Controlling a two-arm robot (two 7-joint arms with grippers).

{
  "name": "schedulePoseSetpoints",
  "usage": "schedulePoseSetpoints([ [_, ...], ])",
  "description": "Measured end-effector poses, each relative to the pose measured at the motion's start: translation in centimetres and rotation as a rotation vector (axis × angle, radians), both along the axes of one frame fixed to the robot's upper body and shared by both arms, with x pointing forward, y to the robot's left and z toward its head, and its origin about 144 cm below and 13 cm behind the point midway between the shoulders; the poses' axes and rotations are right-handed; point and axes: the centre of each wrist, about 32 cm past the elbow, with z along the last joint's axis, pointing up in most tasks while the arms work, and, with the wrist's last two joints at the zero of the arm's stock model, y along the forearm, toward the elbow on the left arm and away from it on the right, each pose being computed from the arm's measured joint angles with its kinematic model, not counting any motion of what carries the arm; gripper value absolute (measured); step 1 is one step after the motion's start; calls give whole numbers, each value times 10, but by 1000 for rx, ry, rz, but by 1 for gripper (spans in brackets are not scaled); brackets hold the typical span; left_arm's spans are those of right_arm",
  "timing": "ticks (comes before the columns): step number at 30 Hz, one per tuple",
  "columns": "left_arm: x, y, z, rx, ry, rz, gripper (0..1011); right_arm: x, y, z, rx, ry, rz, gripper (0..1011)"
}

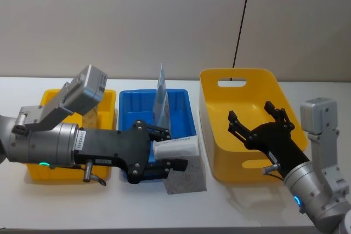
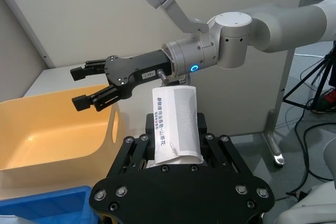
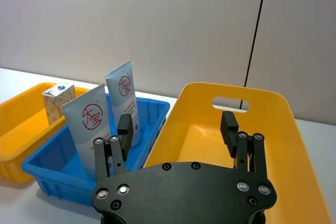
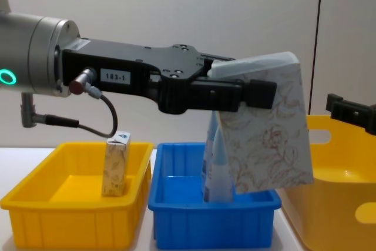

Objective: Bimanual collaborative sorting of washing and personal care products

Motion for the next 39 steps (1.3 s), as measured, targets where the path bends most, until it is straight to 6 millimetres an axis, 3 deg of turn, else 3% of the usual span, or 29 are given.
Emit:
schedulePoseSetpoints([
  [18,0,0,0,0,0,0,364,-2,-20,4,-25,-16,140,1002],
  [39,0,0,0,0,0,0,364,-4,-68,23,-105,-30,457,1002],
])
